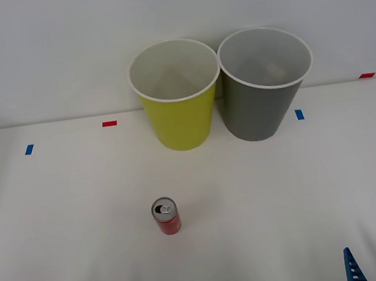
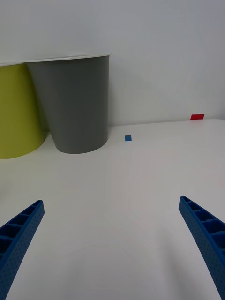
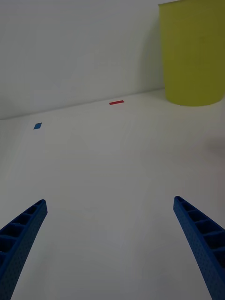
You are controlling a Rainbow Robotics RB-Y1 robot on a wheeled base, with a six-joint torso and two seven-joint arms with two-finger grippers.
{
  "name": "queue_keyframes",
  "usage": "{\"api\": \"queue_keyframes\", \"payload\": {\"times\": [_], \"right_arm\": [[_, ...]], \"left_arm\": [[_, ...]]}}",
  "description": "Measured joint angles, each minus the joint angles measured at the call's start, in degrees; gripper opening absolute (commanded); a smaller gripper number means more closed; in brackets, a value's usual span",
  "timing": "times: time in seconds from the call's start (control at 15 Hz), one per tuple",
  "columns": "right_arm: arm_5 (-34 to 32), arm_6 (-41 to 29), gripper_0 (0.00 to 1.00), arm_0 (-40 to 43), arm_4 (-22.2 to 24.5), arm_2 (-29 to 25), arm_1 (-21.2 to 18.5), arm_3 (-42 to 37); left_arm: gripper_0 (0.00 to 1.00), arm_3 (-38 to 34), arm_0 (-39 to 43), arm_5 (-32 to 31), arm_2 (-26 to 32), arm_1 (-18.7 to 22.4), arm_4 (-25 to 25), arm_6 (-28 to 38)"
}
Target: Put cans in the gray bin and PET bottles in the light green bin.
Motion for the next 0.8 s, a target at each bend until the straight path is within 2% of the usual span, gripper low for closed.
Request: {"api": "queue_keyframes", "payload": {"times": [0.33, 0.8], "right_arm": [[0.0, 0.0, 1.00, 0.0, 0.0, 0.0, 0.0, 0.0], [0.0, 0.0, 1.00, 0.0, 0.0, 0.0, 0.0, 0.0]], "left_arm": [[0.93, 8.0, -9.2, -7.0, -5.8, 11.4, 6.3, -0.4], [0.93, 10.8, -19.5, -8.5, -15.4, 19.0, 6.6, -2.3]]}}
